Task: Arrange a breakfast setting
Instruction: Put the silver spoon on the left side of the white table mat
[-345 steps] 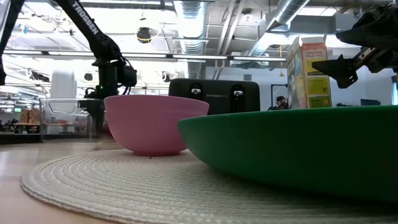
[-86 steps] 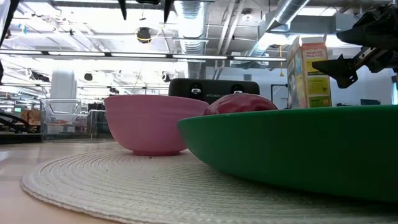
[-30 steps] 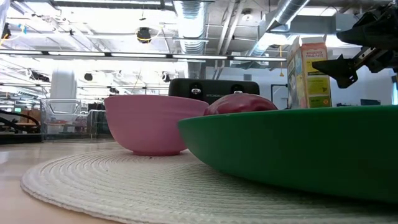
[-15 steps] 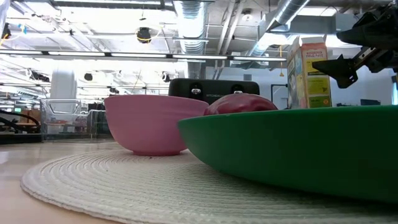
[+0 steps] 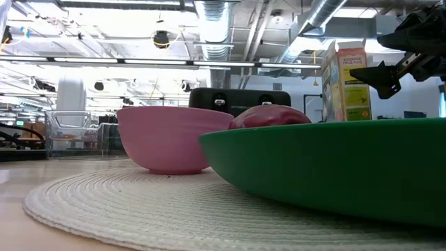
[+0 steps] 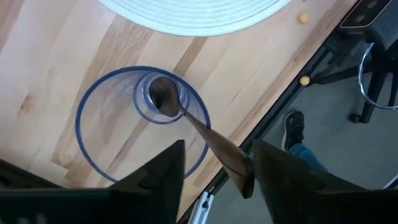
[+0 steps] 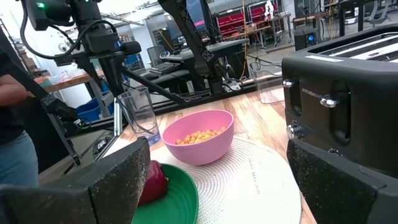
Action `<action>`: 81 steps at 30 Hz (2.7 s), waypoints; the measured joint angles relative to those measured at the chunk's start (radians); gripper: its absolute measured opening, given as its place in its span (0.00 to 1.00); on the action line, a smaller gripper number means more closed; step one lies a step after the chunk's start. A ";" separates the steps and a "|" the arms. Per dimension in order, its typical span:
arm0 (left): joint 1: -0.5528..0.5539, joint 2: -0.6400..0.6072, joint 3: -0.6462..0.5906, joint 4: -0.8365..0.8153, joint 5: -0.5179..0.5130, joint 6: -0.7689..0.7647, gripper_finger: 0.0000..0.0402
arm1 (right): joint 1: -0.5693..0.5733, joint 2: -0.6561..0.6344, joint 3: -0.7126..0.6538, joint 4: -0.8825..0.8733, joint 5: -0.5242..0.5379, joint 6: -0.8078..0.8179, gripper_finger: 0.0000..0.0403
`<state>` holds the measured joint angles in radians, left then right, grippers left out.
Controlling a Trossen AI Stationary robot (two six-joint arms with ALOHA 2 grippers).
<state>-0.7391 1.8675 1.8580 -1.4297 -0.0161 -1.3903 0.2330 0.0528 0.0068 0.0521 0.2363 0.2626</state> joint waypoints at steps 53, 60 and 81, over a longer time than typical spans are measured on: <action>0.007 0.001 0.046 -0.096 -0.041 -0.018 0.00 | 0.000 0.000 0.000 0.000 0.000 0.000 0.99; 0.010 -0.011 0.049 -0.100 -0.025 -0.017 0.00 | 0.000 0.000 0.000 0.000 0.000 0.000 0.99; 0.010 -0.019 0.210 -0.142 -0.041 -0.010 0.00 | 0.000 0.000 0.000 0.000 0.000 0.000 0.99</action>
<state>-0.7292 1.8490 2.0682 -1.5715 -0.0576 -1.3998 0.2329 0.0528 0.0069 0.0519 0.2362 0.2626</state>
